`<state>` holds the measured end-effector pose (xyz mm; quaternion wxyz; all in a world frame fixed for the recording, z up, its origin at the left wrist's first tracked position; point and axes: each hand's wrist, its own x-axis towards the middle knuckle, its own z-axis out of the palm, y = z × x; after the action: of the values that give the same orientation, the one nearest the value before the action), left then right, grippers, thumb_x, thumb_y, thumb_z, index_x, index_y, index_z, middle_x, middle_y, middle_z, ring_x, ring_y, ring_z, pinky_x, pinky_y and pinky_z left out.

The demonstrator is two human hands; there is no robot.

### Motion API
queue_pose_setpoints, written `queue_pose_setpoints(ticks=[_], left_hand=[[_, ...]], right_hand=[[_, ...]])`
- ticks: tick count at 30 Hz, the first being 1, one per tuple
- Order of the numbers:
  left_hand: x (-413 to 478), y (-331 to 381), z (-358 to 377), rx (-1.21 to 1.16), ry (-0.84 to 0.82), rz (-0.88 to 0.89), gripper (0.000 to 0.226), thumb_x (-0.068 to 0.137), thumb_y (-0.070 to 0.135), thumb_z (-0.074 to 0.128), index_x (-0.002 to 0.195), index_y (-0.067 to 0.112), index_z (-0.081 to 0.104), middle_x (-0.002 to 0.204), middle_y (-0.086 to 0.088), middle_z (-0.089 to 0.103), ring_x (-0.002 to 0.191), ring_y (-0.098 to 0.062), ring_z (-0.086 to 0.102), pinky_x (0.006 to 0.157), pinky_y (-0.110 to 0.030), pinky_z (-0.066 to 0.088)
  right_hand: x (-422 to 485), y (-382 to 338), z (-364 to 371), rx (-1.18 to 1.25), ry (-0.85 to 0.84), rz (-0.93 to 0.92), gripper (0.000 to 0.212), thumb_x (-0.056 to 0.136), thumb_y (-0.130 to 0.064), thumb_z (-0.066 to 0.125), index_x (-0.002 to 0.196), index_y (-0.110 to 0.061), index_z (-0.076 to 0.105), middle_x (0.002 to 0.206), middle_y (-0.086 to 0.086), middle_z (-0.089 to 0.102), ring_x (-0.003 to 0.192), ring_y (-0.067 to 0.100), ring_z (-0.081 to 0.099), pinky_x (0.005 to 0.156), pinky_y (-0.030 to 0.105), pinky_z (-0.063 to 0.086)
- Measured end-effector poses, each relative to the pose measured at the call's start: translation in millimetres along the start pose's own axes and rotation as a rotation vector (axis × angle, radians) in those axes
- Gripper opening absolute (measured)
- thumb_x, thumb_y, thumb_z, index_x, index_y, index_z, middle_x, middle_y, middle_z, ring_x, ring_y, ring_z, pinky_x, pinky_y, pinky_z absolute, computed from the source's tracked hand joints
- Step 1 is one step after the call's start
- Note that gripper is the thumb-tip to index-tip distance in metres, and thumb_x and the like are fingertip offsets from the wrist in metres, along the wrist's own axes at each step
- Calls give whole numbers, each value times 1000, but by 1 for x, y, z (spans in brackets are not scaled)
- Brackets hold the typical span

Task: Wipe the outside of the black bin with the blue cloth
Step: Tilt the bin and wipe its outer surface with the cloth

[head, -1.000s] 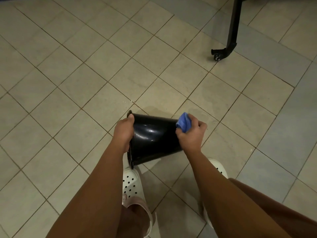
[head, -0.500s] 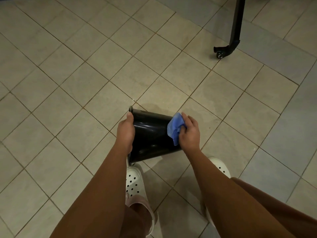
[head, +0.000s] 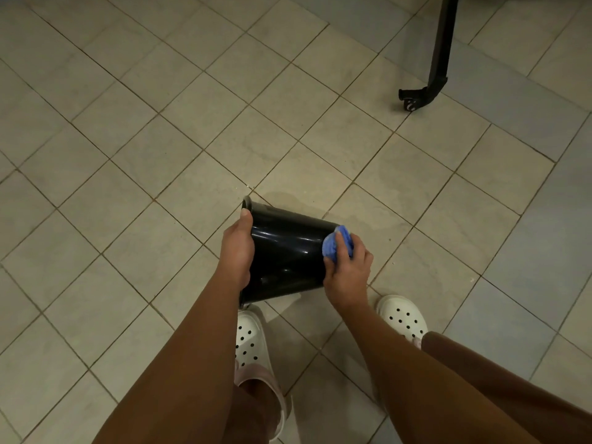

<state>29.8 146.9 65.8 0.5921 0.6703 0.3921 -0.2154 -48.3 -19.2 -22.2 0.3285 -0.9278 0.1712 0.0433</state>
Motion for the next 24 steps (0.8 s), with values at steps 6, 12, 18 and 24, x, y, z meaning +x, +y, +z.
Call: queue_pose_setpoints(ticks=[6, 12, 18, 24], left_hand=[[0, 3, -6, -127, -26, -125, 54, 97, 56, 42, 124, 13, 59, 114, -17, 66, 105, -34, 62, 99, -51, 47], [-4, 4, -5, -217, -140, -130, 54, 102, 51, 36, 120, 7, 63, 112, -16, 70, 102, -28, 68, 81, -37, 55], [-7, 7, 2, -178, -128, -107, 51, 101, 50, 39, 117, 10, 65, 105, -15, 72, 95, -29, 70, 80, -39, 54], [-5, 5, -1, -89, -165, -51, 52, 102, 50, 36, 117, 9, 63, 107, -14, 72, 100, -25, 69, 87, -37, 54]], right_hand=[[-44, -24, 20, -14, -84, -438, 68, 83, -19, 63, 142, -24, 28, 148, 7, 18, 133, 35, 20, 102, 47, 37], [-14, -81, 14, -64, -121, -576, 77, 77, -11, 68, 143, -15, 30, 146, 12, 28, 132, 35, 26, 105, 48, 35], [-18, -80, 10, 6, -15, -301, 67, 82, -12, 64, 141, -16, 34, 142, 10, 27, 127, 30, 30, 101, 40, 35], [-26, -87, 15, -38, -99, -508, 63, 83, -15, 56, 142, -15, 33, 147, 10, 27, 132, 35, 23, 107, 47, 29]])
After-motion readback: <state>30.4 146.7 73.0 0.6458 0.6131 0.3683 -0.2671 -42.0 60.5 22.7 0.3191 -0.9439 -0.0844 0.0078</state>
